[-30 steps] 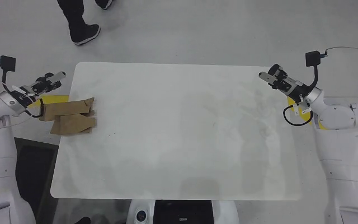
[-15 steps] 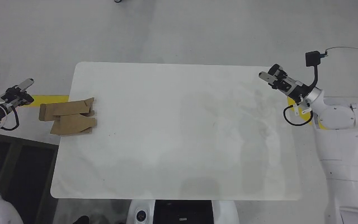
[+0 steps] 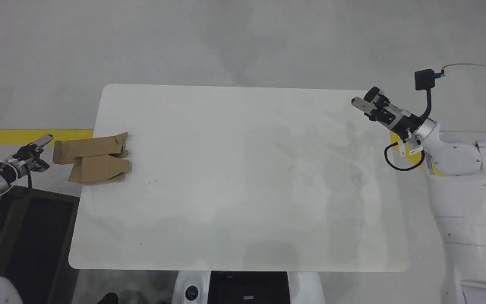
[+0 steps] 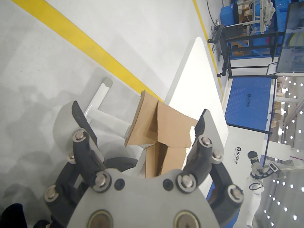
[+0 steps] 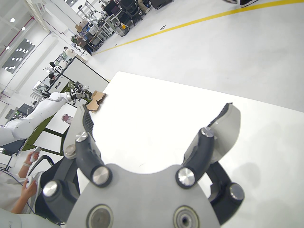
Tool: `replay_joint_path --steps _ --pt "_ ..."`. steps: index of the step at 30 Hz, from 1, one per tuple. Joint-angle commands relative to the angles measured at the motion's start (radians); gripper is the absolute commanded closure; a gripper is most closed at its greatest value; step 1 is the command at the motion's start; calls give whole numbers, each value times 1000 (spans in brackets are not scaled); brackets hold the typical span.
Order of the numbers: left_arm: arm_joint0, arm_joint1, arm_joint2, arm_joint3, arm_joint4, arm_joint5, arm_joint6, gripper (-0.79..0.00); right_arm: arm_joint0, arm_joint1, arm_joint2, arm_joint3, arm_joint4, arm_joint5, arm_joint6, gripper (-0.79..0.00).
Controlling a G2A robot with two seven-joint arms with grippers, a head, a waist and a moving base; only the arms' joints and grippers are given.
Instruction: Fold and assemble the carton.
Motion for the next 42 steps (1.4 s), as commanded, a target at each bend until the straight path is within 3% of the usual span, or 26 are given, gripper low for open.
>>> replay_joint_path --steps 1,9,10,11,12,29,42 --pt "-6 -4 23 13 -2 -6 -8 -785 0 0 0 0 0 0 0 -785" --pt "-43 -22 80 70 -76 -24 -48 -785 0 0 0 0 0 0 0 -785" --pt "-47 -23 84 75 -88 -27 -52 -437 0 0 0 0 0 0 0 -785" --pt "-51 -23 88 80 -92 -26 -50 -148 0 0 0 0 0 0 0 -785" --pt "-55 -24 91 84 -98 -27 -48 0 0 0 0 0 0 0 0 -785" --pt "-103 -26 95 119 -318 -67 -182 0 0 0 0 0 0 0 0 -785" --pt "-181 -34 125 -23 -498 -85 -285 0 0 0 0 0 0 0 0 -785"
